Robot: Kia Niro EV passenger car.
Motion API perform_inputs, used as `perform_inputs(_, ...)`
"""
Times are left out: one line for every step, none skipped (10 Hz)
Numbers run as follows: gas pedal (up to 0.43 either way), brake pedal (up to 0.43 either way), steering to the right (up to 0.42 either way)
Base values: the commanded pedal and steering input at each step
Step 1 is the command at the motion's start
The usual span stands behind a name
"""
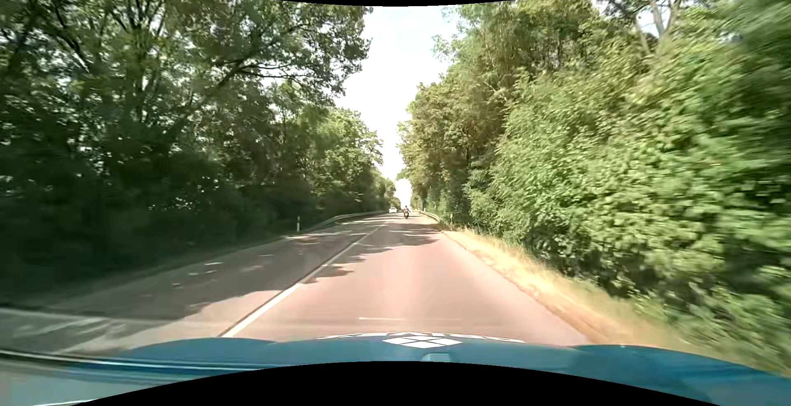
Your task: Follow the waypoints while adhering to traffic rules and regulations
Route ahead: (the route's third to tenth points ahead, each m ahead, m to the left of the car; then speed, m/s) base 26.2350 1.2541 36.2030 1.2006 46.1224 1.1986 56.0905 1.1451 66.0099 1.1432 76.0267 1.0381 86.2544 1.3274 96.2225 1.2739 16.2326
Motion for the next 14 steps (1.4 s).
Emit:
perform_inputs(0.067,0.000,-0.003)
perform_inputs(0.067,0.000,-0.002)
perform_inputs(0.067,0.000,-0.002)
perform_inputs(0.067,0.000,-0.002)
perform_inputs(0.067,0.000,-0.002)
perform_inputs(0.067,0.000,-0.002)
perform_inputs(0.067,0.000,-0.003)
perform_inputs(0.067,0.000,-0.003)
perform_inputs(0.067,0.000,-0.003)
perform_inputs(0.067,0.000,-0.002)
perform_inputs(0.087,0.000,-0.002)
perform_inputs(0.098,0.000,-0.002)
perform_inputs(0.110,0.000,-0.002)
perform_inputs(0.110,0.000,-0.003)
